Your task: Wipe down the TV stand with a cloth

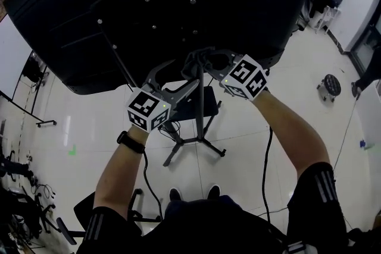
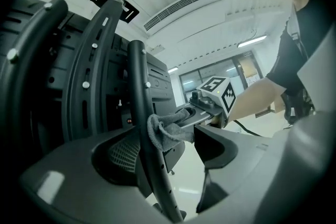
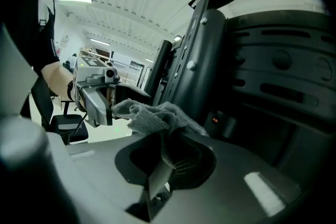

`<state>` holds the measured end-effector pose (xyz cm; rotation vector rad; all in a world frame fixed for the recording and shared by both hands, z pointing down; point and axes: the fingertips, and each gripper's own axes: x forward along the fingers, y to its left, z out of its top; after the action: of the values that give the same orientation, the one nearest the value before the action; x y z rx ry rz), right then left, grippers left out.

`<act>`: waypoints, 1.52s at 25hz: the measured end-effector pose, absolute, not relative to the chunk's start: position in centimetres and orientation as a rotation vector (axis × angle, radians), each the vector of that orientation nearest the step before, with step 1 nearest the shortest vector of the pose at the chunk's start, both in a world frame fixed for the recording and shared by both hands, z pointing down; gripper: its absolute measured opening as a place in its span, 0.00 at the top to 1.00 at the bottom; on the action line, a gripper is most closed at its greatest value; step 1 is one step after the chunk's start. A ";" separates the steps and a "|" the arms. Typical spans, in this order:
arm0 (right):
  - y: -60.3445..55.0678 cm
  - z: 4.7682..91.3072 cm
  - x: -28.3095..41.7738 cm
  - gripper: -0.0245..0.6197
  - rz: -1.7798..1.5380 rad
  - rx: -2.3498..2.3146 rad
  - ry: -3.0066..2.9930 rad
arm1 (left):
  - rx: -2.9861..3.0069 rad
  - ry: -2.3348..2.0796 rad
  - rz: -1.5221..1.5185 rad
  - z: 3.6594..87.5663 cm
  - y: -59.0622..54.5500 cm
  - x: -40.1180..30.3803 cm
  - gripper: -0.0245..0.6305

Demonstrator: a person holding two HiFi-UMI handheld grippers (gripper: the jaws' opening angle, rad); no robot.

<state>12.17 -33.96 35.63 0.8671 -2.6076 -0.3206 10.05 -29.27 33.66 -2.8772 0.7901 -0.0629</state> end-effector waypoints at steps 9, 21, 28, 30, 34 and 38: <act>-33.5 43.6 10.8 0.91 -0.209 0.810 -2.565 | -2.968 0.833 -0.161 41.7 -29.4 9.0 0.44; -33.4 56.2 10.4 0.91 -0.055 0.835 -2.501 | -3.095 0.874 -0.333 54.7 -29.5 8.3 0.44; -33.3 64.2 10.5 0.91 0.018 0.837 -2.473 | -3.164 0.846 -0.413 62.4 -28.9 8.8 0.44; -33.1 67.1 10.4 0.91 0.051 0.853 -2.458 | -3.185 0.834 -0.440 64.9 -28.6 8.7 0.43; -33.1 72.7 10.0 0.91 0.112 0.864 -2.417 | -3.209 0.852 -0.475 69.7 -28.8 8.0 0.43; -33.0 77.8 10.0 0.91 0.135 0.829 -2.381 | -3.237 0.865 -0.517 74.4 -29.1 7.9 0.43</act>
<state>10.04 -33.04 77.78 0.8293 -2.3812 0.1348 7.95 -29.07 74.38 -3.2366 0.8648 -0.5166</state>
